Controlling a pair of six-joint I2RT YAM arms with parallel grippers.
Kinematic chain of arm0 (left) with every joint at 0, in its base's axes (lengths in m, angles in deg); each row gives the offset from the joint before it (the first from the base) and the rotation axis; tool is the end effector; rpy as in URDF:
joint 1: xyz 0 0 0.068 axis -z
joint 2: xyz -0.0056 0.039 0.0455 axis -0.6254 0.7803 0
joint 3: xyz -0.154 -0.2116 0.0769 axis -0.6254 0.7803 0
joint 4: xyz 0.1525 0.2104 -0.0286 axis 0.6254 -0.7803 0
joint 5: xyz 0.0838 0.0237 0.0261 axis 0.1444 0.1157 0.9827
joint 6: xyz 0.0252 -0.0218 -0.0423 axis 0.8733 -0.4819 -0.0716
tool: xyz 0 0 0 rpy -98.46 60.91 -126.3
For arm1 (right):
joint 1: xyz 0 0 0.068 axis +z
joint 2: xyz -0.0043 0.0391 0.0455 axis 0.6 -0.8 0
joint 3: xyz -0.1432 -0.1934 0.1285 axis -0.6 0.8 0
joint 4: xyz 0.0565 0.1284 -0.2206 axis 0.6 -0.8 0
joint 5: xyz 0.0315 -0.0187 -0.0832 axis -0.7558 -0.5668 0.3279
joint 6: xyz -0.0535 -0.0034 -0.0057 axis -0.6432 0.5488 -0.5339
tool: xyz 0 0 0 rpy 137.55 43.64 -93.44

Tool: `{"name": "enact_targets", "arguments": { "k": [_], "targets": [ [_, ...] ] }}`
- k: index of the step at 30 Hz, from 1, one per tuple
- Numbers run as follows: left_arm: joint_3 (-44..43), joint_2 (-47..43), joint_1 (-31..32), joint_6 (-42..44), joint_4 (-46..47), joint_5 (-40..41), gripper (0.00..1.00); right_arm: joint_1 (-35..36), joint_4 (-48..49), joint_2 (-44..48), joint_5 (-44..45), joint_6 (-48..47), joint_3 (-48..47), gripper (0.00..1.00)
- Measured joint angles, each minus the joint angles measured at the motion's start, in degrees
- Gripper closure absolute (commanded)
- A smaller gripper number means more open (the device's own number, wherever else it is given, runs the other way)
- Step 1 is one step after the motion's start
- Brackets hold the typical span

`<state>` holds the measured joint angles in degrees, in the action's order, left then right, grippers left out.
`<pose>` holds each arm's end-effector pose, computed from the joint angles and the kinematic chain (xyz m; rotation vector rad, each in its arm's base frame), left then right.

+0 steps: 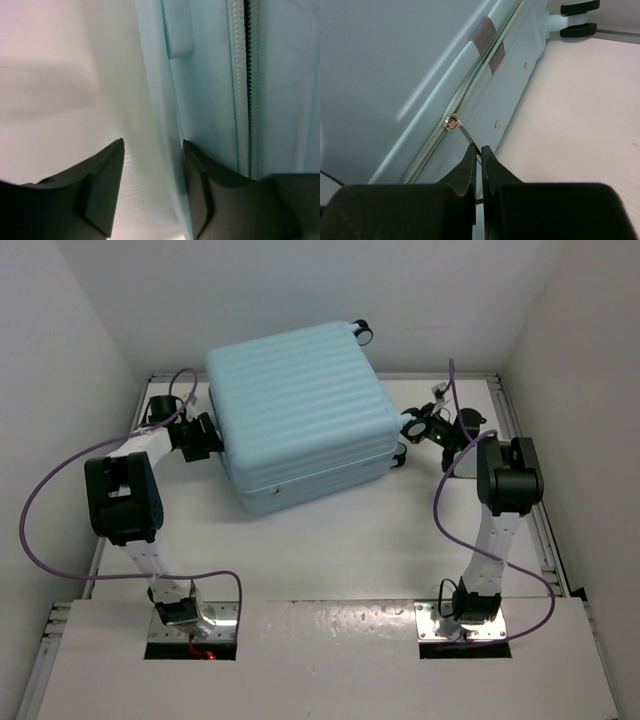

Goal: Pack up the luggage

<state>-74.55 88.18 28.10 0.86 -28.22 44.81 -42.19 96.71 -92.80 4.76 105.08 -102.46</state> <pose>0.3865 0.0586 0.1967 -0.4503 2.4268 -0.5422 0.4143 -0.0108 0.1359 -0.2339 1.6819 1.0053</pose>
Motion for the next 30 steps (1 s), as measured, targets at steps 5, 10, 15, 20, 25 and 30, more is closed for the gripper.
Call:
{"name": "enact_targets", "arguments": {
  "k": [5,10,15,20,25,30],
  "targets": [
    [0.33,-1.29,-0.46,2.34,-0.15,1.31,0.16,1.66,2.49,0.90,2.16,1.53,3.26,1.00],
    [-0.22,-8.92,-1.81,1.27,0.22,3.65,0.07,3.13,4.72,4.74,5.66,4.15,9.53,1.00],
    [-3.21,-18.95,-4.28,0.50,1.77,8.11,0.04,6.80,6.64,8.02,6.67,5.20,15.19,1.00],
    [-5.20,-26.86,-6.01,1.16,-0.11,10.34,0.06,12.37,7.06,9.35,7.34,4.70,16.83,1.00],
    [-5.44,-29.22,-6.75,1.73,-8.00,8.52,0.15,21.84,6.91,9.75,10.62,4.63,17.11,1.00],
    [-5.53,-31.34,-6.19,2.64,-13.86,7.65,0.17,34.62,6.45,9.75,14.64,4.50,16.46,1.00]
  ]
}}
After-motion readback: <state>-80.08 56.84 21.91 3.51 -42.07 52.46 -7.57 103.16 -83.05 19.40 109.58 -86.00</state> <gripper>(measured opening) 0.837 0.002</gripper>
